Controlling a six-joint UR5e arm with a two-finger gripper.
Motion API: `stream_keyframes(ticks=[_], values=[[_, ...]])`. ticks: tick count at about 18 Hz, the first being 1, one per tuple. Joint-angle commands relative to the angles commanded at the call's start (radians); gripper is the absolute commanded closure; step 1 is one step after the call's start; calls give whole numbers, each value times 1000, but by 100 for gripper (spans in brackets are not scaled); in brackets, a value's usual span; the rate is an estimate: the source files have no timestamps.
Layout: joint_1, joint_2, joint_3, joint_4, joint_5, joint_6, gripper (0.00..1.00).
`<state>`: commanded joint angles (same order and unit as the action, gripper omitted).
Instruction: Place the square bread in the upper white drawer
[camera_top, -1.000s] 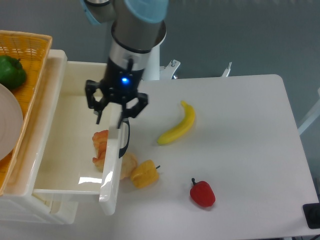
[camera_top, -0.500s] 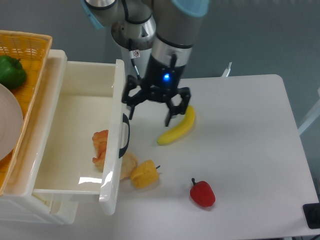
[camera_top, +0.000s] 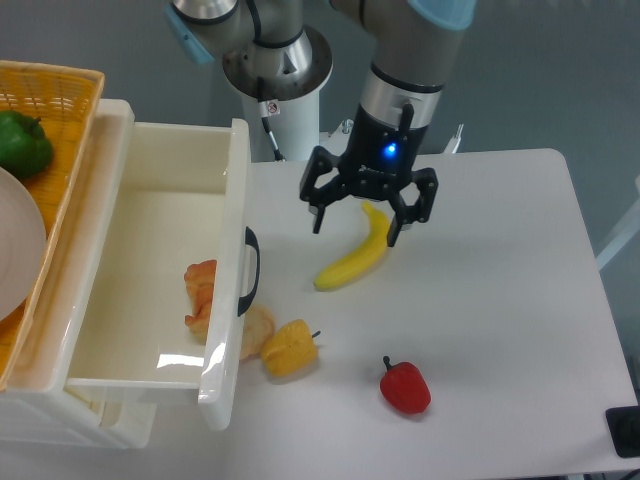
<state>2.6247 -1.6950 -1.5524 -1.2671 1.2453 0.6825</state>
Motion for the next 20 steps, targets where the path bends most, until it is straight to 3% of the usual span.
stream_keyframes(ticks=[5, 9, 16, 20], values=[[8, -31, 3, 9, 109, 43, 0], [8, -46, 9, 55, 178, 100, 0], [-2, -41, -5, 54, 304, 207, 0], [-2, -41, -9, 54, 309, 207, 0]])
